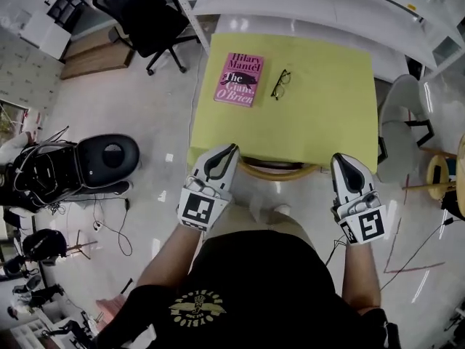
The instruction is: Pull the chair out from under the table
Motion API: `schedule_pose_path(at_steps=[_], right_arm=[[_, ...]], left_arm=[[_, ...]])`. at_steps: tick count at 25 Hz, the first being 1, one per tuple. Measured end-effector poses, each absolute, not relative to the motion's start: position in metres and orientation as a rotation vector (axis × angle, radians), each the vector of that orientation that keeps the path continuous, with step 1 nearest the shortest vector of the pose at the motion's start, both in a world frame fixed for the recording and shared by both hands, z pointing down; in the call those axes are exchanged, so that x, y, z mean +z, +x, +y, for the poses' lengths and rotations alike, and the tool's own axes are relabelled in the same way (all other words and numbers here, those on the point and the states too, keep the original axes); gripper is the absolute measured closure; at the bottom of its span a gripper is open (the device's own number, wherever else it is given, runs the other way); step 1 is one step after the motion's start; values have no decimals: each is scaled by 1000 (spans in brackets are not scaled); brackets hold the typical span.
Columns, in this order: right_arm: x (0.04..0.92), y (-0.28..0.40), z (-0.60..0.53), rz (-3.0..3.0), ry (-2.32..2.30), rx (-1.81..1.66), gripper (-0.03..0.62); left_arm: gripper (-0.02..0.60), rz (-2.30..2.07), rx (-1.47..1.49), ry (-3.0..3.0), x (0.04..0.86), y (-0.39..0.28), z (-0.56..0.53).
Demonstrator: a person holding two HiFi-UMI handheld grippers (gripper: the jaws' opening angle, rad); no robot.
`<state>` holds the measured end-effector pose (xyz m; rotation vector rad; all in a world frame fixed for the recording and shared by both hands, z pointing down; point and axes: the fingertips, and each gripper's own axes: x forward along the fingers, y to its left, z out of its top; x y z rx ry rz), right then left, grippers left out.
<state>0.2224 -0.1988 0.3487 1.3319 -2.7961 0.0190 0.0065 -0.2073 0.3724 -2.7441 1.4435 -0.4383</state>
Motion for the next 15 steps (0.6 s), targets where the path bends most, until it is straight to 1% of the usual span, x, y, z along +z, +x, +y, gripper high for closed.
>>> schedule_pose_path(at_steps=[4,10,15], right_arm=[[364,215,-204,-2839,1299,121,582],[395,197,-212,-2766,1295,160,582],[423,184,-211,-2739,1292,292,581]], left_arm=[[571,1400,-518,-2763,395,4,-206],[571,1269,-608,-2816,430,3,-211],[569,1218,-691,-2849,474,-1,-223]])
